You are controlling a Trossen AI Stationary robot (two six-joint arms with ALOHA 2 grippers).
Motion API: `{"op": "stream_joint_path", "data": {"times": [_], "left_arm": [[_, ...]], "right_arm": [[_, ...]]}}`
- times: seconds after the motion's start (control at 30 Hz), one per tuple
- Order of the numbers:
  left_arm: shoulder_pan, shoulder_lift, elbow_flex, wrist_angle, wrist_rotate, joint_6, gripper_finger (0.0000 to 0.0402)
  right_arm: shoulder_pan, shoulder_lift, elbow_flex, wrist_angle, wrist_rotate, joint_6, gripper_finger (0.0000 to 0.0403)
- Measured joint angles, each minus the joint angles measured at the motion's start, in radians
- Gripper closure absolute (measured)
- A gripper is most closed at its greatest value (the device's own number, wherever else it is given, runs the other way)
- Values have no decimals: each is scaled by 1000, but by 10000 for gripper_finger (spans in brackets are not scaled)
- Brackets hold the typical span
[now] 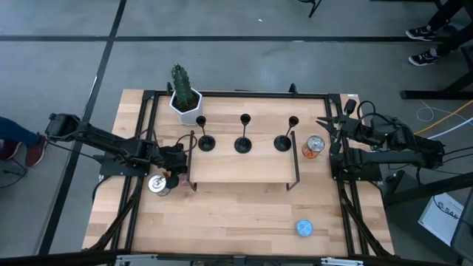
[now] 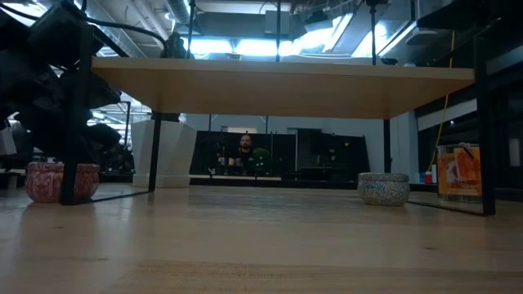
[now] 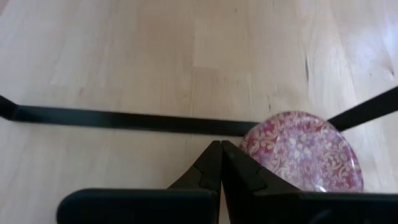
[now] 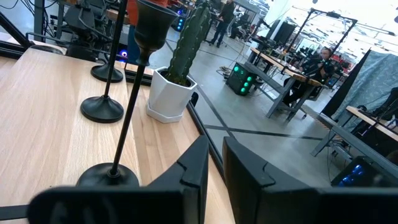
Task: Pick & Place candle stick holders
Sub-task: Put the red scented candle on the shelf
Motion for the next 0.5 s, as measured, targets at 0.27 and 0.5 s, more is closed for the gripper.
{"op": "stream_joint_path", "data": {"times": [0.27,0.5], "left_arm": [[0,0,0,-33,54,2,400],[0,0,0,-32,142,0,400]], "right_arm": [[0,0,0,0,0,0,350],[0,0,0,0,0,0,350]]}}
